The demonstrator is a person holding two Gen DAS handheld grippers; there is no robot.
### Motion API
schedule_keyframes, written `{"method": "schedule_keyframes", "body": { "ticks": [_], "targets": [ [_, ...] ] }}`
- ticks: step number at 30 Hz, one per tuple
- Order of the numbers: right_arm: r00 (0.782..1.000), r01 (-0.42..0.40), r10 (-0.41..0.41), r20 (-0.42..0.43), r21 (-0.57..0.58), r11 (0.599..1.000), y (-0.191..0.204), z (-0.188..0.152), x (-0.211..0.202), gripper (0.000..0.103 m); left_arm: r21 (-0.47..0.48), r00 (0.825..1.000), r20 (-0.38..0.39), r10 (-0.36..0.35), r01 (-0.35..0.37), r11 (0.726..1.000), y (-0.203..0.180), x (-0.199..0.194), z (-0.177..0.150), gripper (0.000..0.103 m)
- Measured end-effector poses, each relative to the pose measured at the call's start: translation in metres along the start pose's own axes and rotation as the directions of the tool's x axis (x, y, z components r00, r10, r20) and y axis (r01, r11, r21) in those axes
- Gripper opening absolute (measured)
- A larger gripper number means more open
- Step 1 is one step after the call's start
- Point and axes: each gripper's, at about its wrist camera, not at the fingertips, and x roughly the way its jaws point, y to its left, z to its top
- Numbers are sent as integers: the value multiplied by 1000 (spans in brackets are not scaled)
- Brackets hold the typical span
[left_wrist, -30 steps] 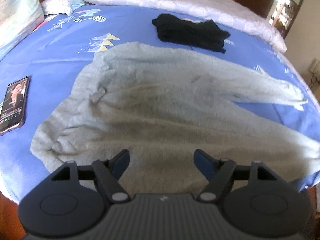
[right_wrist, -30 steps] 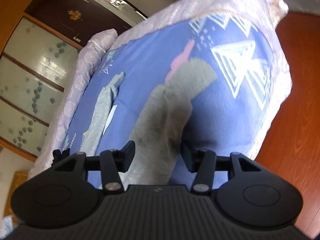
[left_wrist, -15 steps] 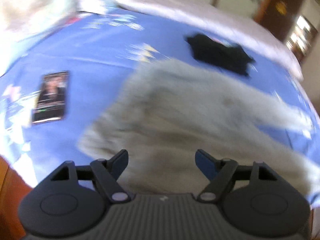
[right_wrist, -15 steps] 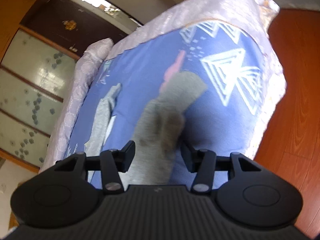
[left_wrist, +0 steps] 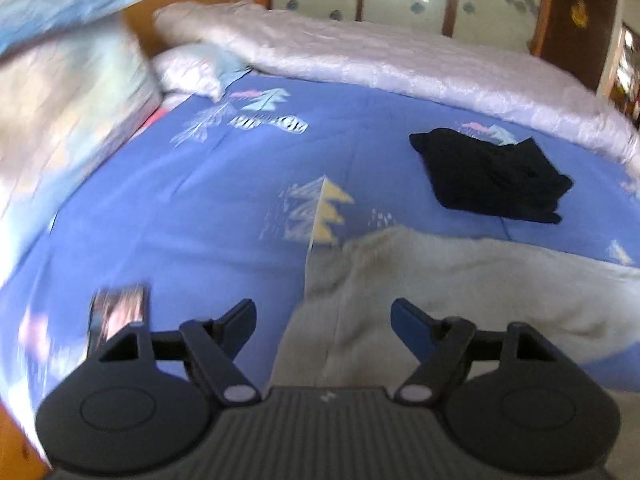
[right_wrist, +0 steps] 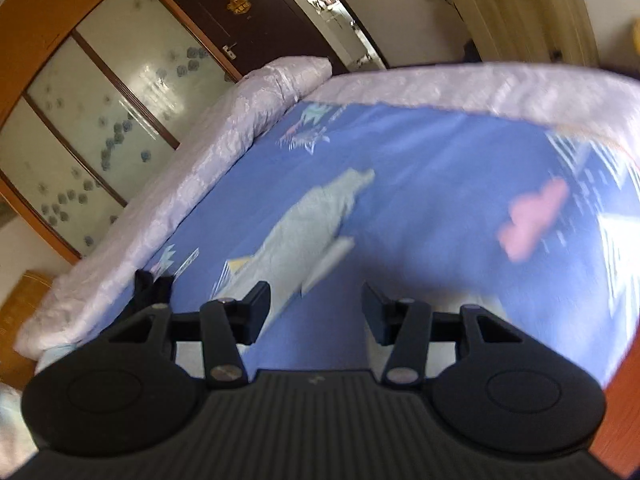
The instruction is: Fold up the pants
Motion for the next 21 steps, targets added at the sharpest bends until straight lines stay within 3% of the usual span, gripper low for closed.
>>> {"method": "schedule_keyframes", "body": {
  "ticks": [2,4,5,7,9,11,12,15,18,21],
  "targets": [
    [988,132,-127,84,-62,989,11,17,3,54,30,1000,-13,27,-27,999,-10,29,16,77],
    [940,296,-277,199,-76,952,9,35,-3,55,39,999,-33,21,-20,999,-18,51,24,77],
    [932,312,-290,220,-73,947,4,40,-7,55,45,999,-44,15,-13,999,-22,61,25,77],
    [940,301,-267,213,-146,942,2,45,-10,54,59,997,-71,12,-8,998,-31,79,24,77],
    [925,358,-312,216,-225,906,-3,36,-11,55,61,995,-102,-4,10,998,-36,93,18,77],
    [914,399,-365,179,-225,889,-23,23,-9,55,63,991,-135,-12,21,998,-43,105,11,77],
    [923,382,-366,121,-171,908,-41,17,-10,55,68,989,-148,-10,20,997,-46,108,7,77],
    [969,245,-244,-22,58,968,-91,-6,-20,55,75,986,-166,3,10,997,-48,113,0,77],
    [988,147,-130,-78,273,951,-123,-31,-30,56,71,985,-170,20,-8,997,-47,112,-2,77],
    [997,63,-40,-63,413,908,-139,-52,-37,57,25,983,-182,23,-19,1000,-41,107,-1,77]
  ]
}}
